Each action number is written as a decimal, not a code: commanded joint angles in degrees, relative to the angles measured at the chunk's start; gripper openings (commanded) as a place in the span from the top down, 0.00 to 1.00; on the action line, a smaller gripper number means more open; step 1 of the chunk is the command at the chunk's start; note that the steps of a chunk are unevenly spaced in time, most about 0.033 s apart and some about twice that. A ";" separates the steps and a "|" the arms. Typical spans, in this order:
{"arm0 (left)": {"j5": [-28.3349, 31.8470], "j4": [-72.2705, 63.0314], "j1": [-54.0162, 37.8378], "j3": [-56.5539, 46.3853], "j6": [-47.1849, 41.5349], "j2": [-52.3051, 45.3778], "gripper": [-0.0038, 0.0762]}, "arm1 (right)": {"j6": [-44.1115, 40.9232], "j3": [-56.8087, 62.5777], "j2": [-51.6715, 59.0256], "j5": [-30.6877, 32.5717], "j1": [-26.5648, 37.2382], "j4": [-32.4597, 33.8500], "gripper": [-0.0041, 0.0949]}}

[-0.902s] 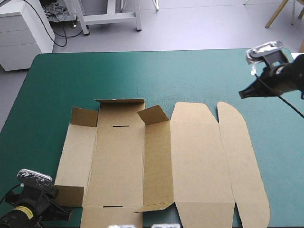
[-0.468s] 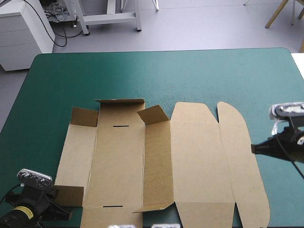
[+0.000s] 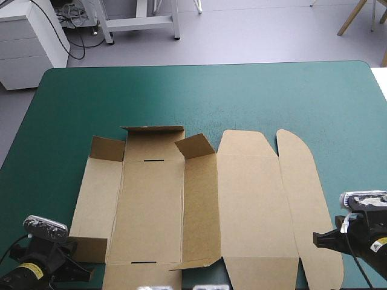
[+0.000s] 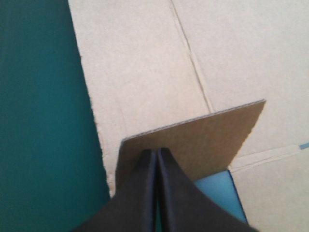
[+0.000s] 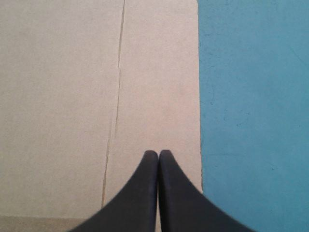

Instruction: Fold the box

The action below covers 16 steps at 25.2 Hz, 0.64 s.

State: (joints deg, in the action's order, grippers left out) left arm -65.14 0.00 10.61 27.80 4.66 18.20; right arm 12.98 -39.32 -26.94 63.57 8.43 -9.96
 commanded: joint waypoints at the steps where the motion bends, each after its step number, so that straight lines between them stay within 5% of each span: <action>1: 0.65 -5.10 -0.09 3.29 -0.30 0.61 0.96 | 0.00 0.41 1.47 -4.45 0.35 -1.70 0.98; 12: -1.79 -11.39 -0.09 10.13 -0.38 1.97 0.96 | 0.49 0.88 1.60 -6.10 0.35 -3.08 0.98; 16: -5.33 -11.39 -0.09 16.84 -0.38 11.51 0.96 | 1.90 1.02 1.60 -6.28 0.35 -3.08 0.98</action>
State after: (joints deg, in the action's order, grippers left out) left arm -71.59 -10.00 10.61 40.43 4.66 24.55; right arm 13.64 -37.18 -24.95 60.62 8.43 -12.29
